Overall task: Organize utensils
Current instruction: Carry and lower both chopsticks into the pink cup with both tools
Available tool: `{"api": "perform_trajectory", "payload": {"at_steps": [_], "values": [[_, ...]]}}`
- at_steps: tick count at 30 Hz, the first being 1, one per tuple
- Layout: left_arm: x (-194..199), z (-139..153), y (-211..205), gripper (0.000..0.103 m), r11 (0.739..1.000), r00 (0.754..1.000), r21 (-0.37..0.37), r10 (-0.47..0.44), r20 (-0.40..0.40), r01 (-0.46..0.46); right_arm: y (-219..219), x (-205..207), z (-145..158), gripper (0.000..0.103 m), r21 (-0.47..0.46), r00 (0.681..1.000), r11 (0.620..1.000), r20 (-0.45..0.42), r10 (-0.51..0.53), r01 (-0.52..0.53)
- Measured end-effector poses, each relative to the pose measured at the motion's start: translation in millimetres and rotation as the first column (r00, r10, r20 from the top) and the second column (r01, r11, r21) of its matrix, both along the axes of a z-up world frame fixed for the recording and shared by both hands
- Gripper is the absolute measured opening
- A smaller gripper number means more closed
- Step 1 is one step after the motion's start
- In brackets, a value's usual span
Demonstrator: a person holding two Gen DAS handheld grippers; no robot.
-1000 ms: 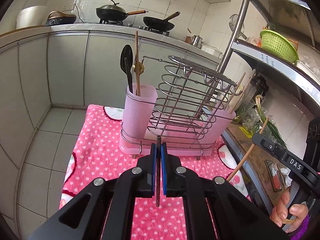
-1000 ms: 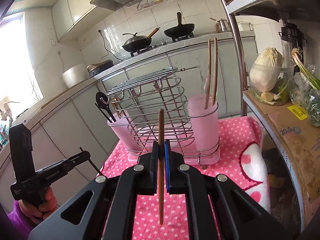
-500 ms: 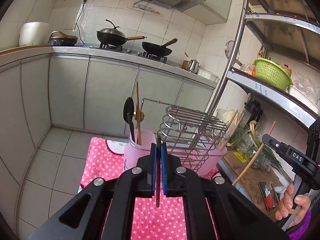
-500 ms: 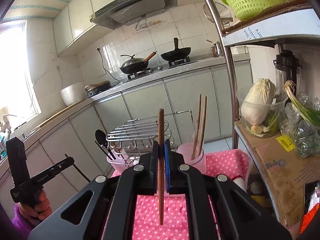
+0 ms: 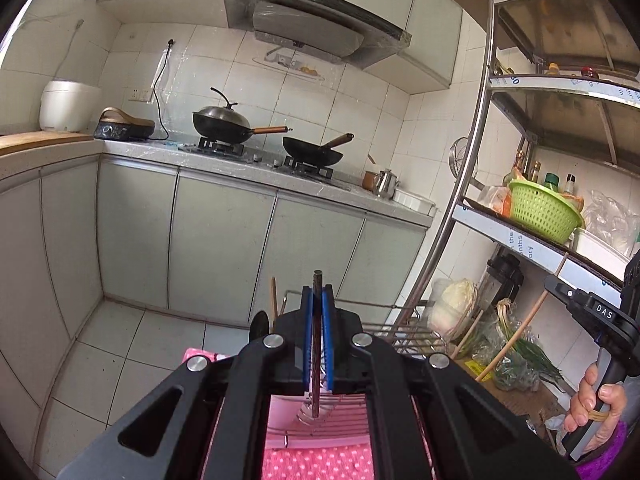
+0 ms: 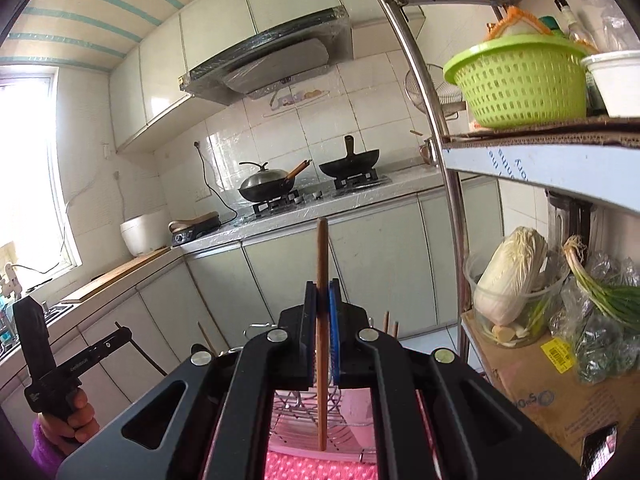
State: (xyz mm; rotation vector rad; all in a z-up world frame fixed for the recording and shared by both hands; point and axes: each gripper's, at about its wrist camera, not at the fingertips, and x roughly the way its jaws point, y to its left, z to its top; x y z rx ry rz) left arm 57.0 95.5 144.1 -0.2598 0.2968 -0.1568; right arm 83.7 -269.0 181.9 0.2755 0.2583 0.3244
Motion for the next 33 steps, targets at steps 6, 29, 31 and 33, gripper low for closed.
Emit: {"api": "perform_trajectory", "payload": {"at_steps": [6, 29, 31, 33], "values": [[18.1, 15.0, -2.0, 0.004, 0.999, 0.999, 0.024, 0.024, 0.044, -0.025, -6.3, 18.6, 11.4, 0.006, -0.011, 0.999, 0.999, 0.023, -0.034, 0.034], [71.0, -37.7, -13.7, 0.004, 0.997, 0.995, 0.069, 0.050, -0.087, -0.044, 4.6, 68.2, -32.6, 0.006, -0.073, 0.997, 0.997, -0.077, -0.025, 0.019], [72.5, -41.5, -15.8, 0.004, 0.996, 0.994, 0.075, 0.047, -0.098, -0.040, 7.0, 70.2, -39.0, 0.006, -0.076, 0.995, 0.997, -0.097, -0.019, 0.012], [74.0, -44.7, -17.2, 0.004, 0.996, 0.993, 0.081, 0.046, -0.106, -0.038, 9.1, 72.1, -46.3, 0.006, -0.080, 0.993, 0.997, -0.119, -0.014, 0.005]]}}
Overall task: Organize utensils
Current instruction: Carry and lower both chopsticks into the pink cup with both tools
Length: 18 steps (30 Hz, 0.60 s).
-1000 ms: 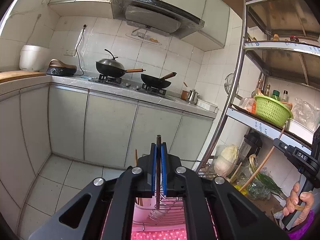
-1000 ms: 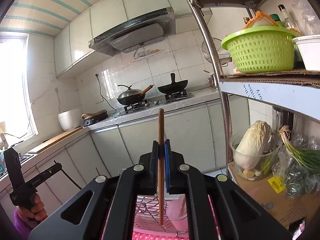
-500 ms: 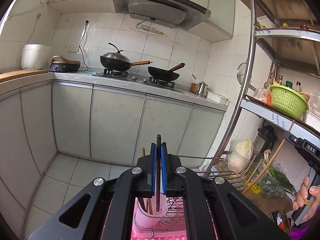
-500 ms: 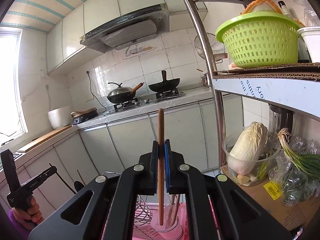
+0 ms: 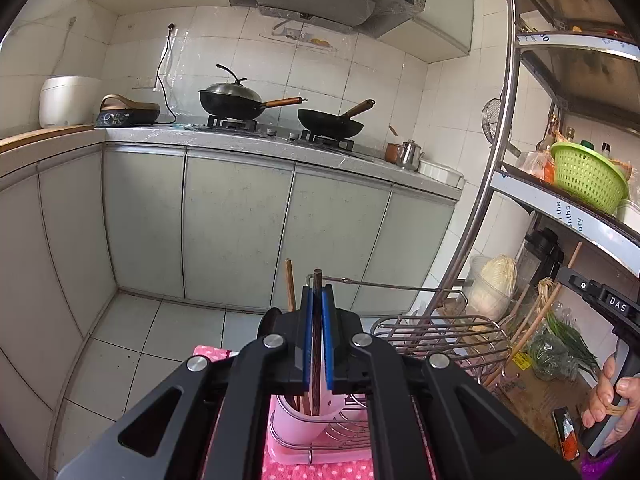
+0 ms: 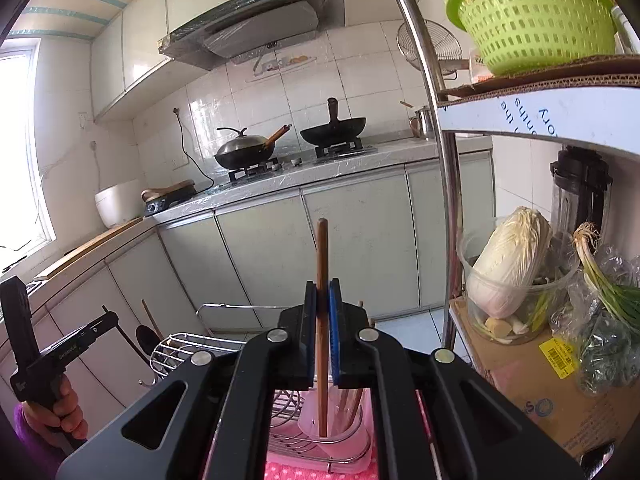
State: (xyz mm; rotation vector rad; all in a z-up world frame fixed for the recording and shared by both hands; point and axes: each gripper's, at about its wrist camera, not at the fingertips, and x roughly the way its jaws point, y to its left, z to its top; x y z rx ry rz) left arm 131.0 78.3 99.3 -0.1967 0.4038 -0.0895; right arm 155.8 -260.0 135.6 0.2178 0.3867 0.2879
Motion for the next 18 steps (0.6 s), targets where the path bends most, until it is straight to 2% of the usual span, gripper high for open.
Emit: {"api": "perform_trajectory", "payload": {"at_steps": [18], "values": [[16.6, -35.4, -10.6, 0.004, 1.000, 0.995, 0.028, -0.009, -0.100, 0.012, 14.4, 15.3, -46.5, 0.006, -0.034, 0.992, 0.999, -0.122, 0.012, -0.016]]}}
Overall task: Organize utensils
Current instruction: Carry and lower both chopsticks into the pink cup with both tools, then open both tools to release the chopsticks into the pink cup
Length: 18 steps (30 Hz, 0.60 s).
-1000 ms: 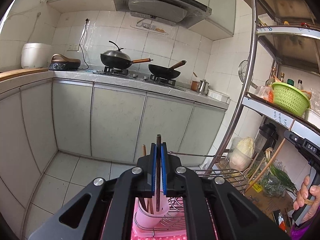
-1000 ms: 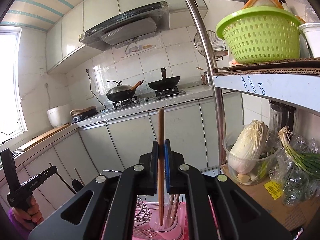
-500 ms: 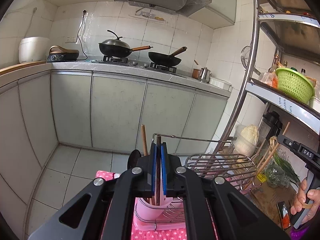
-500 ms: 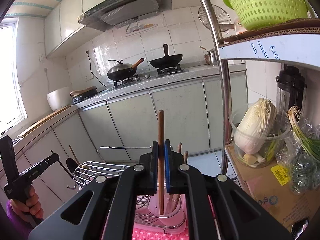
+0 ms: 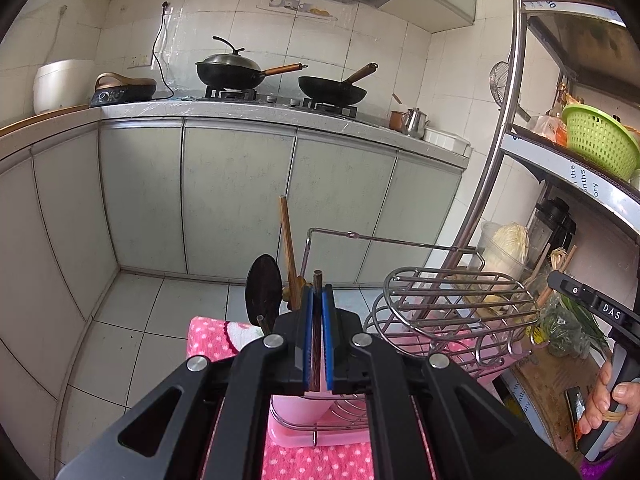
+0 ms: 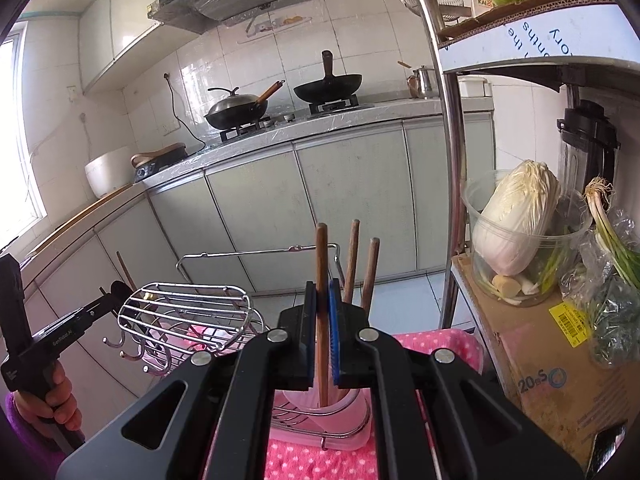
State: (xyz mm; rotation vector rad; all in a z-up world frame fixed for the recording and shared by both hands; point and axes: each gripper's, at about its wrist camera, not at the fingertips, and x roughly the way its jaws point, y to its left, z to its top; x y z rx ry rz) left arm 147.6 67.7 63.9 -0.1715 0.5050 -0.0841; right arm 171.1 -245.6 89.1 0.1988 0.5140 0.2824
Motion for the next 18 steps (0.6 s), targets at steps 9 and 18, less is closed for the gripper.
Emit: {"api": "perform_trajectory", "payload": {"at_steps": [9, 18], "values": [[6.7, -10.9, 0.9, 0.004, 1.000, 1.000, 0.004, 0.003, -0.029, -0.003, 0.2, 5.0, -10.7, 0.006, -0.006, 1.000, 1.000, -0.024, -0.010, 0.010], [10.3, -16.0, 5.0, 0.007, 1.000, 0.998, -0.003, 0.027, -0.051, -0.027, -2.1, 6.2, -11.1, 0.006, 0.002, 0.999, 1.000, -0.048, -0.003, 0.003]]}}
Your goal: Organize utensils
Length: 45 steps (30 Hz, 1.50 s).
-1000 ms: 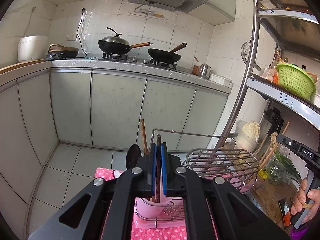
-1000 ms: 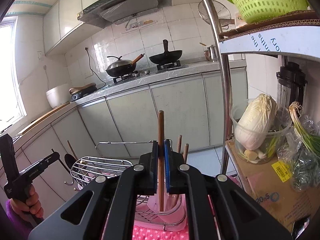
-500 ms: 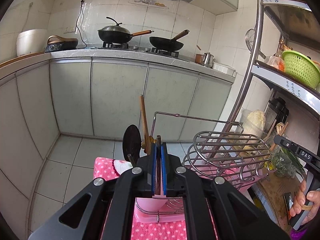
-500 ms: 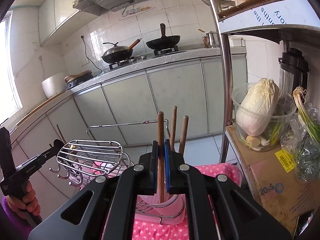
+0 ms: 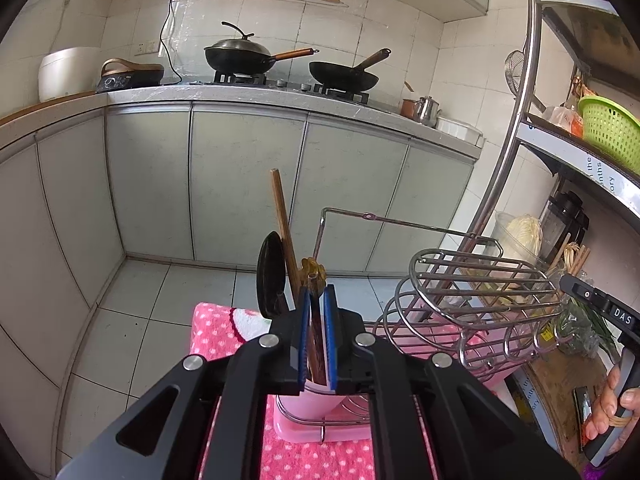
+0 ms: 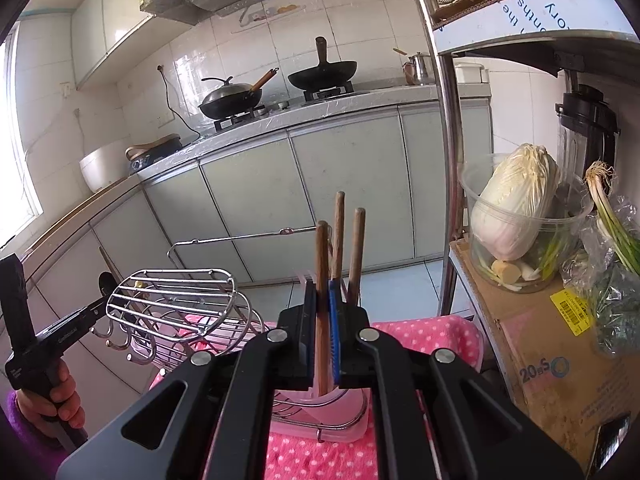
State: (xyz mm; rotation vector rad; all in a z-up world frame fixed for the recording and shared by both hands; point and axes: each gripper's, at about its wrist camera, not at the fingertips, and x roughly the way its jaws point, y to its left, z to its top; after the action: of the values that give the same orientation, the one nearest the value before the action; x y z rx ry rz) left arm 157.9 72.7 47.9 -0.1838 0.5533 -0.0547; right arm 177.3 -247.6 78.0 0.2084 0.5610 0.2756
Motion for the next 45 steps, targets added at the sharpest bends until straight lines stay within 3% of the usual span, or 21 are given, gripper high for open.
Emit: {"api": "perform_trajectory", "payload": {"at_steps": [3, 5, 13, 26, 32, 45], "values": [[-1.0, 2.7, 1.8, 0.012, 1.000, 1.000, -0.012, 0.001, -0.004, -0.001, -2.5, 0.4, 0.5, 0.009, 0.009, 1.000, 1.000, -0.013, -0.005, 0.005], [-1.8, 5.8, 2.6, 0.023, 1.000, 1.000, -0.025, -0.001, -0.003, 0.001, -4.2, 0.4, 1.8, 0.017, 0.025, 1.000, 1.000, -0.020, 0.008, -0.007], [-11.0, 22.2, 6.5, 0.024, 0.998, 1.000, -0.066, 0.003, 0.016, -0.002, -3.9, -10.1, 12.3, 0.038, 0.033, 1.000, 0.999, 0.008, 0.026, -0.026], [-39.6, 50.7, 4.2, 0.024, 0.997, 0.997, -0.080, -0.002, 0.076, 0.009, -13.1, -43.4, 41.2, 0.041, 0.055, 0.996, 0.998, 0.086, 0.009, -0.014], [-53.4, 56.7, 0.7, 0.024, 0.996, 0.997, -0.086, -0.013, 0.082, 0.020, -7.7, -64.2, 46.1, 0.052, 0.051, 0.993, 0.999, 0.117, 0.013, -0.019], [-84.2, 48.5, -11.1, 0.026, 0.994, 0.997, -0.091, -0.055, 0.049, 0.060, 11.5, -106.3, 35.6, 0.060, 0.047, 0.990, 0.998, 0.139, 0.036, -0.043]]}}
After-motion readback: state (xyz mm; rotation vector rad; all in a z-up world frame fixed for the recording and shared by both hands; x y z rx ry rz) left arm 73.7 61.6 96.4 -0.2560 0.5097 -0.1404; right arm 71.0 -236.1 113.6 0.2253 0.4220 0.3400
